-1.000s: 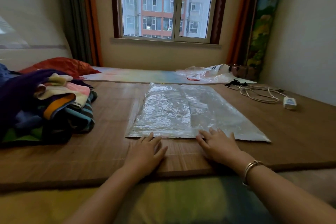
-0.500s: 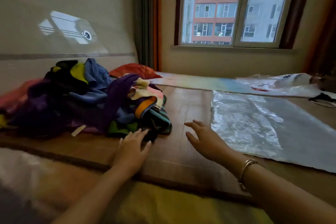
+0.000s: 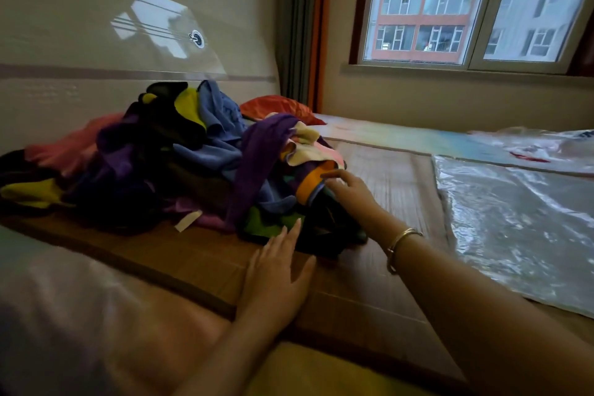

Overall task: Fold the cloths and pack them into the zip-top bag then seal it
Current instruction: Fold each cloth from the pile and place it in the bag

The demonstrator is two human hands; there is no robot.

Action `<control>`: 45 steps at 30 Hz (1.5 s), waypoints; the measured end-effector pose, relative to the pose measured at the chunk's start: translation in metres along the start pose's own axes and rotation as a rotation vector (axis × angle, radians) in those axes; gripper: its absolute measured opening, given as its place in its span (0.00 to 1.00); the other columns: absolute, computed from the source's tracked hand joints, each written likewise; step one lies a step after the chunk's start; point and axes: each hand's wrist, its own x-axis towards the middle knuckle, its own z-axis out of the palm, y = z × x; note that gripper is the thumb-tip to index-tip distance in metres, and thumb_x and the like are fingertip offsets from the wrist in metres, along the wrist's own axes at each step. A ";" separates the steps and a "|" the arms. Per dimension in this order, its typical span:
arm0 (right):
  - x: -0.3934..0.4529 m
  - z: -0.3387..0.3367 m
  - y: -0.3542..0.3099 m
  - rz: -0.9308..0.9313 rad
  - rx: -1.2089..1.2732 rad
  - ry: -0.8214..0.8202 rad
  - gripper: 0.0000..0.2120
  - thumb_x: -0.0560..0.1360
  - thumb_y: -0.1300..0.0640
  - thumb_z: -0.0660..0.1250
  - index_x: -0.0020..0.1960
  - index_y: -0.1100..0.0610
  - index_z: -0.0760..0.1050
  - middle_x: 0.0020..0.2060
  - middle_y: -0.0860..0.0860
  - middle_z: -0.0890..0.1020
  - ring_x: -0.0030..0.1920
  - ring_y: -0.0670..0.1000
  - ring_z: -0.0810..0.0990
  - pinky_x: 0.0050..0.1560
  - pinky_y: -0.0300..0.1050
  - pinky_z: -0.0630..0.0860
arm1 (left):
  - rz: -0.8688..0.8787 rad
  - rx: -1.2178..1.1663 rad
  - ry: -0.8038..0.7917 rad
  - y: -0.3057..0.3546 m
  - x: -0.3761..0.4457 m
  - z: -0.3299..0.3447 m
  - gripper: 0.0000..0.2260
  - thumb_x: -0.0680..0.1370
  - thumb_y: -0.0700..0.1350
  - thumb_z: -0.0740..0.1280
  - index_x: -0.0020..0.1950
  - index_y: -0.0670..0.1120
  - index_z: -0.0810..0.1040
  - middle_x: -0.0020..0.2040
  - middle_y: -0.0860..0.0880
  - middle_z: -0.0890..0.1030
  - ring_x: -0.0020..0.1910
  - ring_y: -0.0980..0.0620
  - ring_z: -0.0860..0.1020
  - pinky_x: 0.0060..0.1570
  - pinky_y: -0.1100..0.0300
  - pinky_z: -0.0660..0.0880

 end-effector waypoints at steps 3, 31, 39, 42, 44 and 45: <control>0.019 0.006 -0.006 0.100 0.186 -0.060 0.14 0.81 0.54 0.58 0.63 0.53 0.75 0.57 0.50 0.73 0.57 0.50 0.72 0.64 0.49 0.70 | -0.034 -0.197 0.014 -0.005 0.011 -0.001 0.26 0.81 0.56 0.58 0.76 0.63 0.50 0.76 0.55 0.59 0.74 0.52 0.60 0.72 0.48 0.61; -0.057 -0.079 0.003 0.232 0.555 -0.075 0.09 0.75 0.61 0.66 0.52 0.65 0.77 0.48 0.57 0.82 0.47 0.50 0.81 0.47 0.39 0.76 | -0.089 0.159 0.291 0.020 0.029 -0.039 0.19 0.78 0.48 0.64 0.69 0.57 0.69 0.79 0.52 0.44 0.76 0.43 0.45 0.72 0.47 0.54; -0.078 -0.073 0.005 0.241 0.425 -0.146 0.16 0.74 0.57 0.68 0.61 0.63 0.76 0.61 0.54 0.76 0.64 0.52 0.73 0.71 0.51 0.65 | -0.359 0.200 -0.060 0.002 0.052 -0.053 0.18 0.82 0.50 0.56 0.71 0.47 0.70 0.72 0.45 0.68 0.70 0.43 0.66 0.69 0.51 0.63; -0.085 -0.072 -0.001 0.245 0.435 -0.099 0.17 0.75 0.58 0.67 0.62 0.63 0.75 0.61 0.55 0.75 0.63 0.53 0.72 0.69 0.50 0.67 | -0.229 0.142 0.008 0.025 0.044 -0.051 0.13 0.81 0.46 0.59 0.62 0.46 0.77 0.64 0.47 0.75 0.65 0.46 0.71 0.69 0.49 0.60; -0.091 -0.073 -0.006 0.254 0.455 -0.085 0.18 0.75 0.59 0.67 0.63 0.64 0.74 0.61 0.56 0.75 0.61 0.53 0.74 0.62 0.46 0.70 | -0.076 -0.010 0.019 0.052 0.032 -0.047 0.09 0.79 0.43 0.63 0.56 0.46 0.81 0.58 0.47 0.80 0.60 0.48 0.75 0.67 0.49 0.65; -0.094 -0.075 -0.008 0.263 0.464 -0.069 0.16 0.76 0.60 0.66 0.62 0.64 0.75 0.61 0.57 0.76 0.59 0.53 0.75 0.59 0.46 0.71 | -0.018 -0.094 0.013 0.067 0.024 -0.045 0.08 0.78 0.42 0.65 0.54 0.45 0.82 0.55 0.47 0.81 0.58 0.48 0.76 0.64 0.49 0.68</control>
